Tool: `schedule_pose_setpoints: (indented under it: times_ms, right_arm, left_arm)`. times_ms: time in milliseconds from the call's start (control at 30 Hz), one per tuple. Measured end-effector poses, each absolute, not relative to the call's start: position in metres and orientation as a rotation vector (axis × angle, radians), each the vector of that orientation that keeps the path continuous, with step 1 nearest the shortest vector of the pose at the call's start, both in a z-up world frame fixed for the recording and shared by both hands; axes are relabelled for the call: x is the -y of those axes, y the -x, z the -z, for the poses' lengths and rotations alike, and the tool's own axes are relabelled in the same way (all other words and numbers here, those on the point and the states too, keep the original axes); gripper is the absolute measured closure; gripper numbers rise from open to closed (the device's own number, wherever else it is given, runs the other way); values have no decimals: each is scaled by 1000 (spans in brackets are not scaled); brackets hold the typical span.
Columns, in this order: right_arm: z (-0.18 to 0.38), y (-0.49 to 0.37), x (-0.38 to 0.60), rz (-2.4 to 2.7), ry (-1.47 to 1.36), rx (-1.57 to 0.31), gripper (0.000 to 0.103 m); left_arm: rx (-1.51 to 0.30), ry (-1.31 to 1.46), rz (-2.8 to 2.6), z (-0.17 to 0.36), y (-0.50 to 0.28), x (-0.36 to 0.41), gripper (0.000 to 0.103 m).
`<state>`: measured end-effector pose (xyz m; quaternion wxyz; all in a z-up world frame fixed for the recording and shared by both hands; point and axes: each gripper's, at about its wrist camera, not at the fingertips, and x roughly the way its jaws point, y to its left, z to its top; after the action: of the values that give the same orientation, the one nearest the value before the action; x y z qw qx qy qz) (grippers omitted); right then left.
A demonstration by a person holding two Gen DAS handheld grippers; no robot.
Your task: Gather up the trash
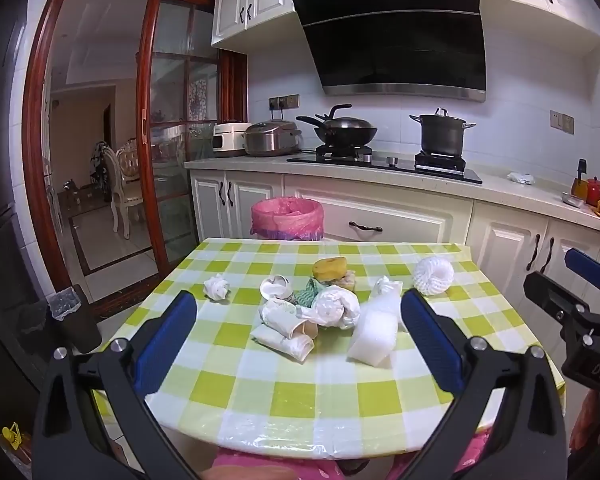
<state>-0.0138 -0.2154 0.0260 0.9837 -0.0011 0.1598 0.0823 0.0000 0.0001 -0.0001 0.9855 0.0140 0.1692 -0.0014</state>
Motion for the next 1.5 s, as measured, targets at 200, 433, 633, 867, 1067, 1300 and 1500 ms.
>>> schedule_pose_setpoints:
  times_ms: [200,433,633,867,1067,1300,1500]
  right_arm:
    - [-26,12,214,-166,11,-331,18]
    - [-26,12,218,-159,2,-337,18]
    - [-29,10,220,-159,-6,-333,18]
    - [-31,12,220,-170,-5,-321,18]
    - [-29,11,218,-170,0,-324,18]
    - [-28,10,219,-170,-7,-324,18]
    - [-27,9,218,-171,-4,-325,18]
  left_arm:
    - [-335,-9,11,-4,0,-1,4]
    - [-318,-9,57,-11,7,3,4]
    - [-302,-13,72,-12,11,4,4]
    - [-303,-9,73,-13,14,4,4]
    - [-309,-8,76,-11,13,4,4]
    - [-309,-9,77,-10,12,4,4]
    - [-308,-10,75,-9,13,5,4]
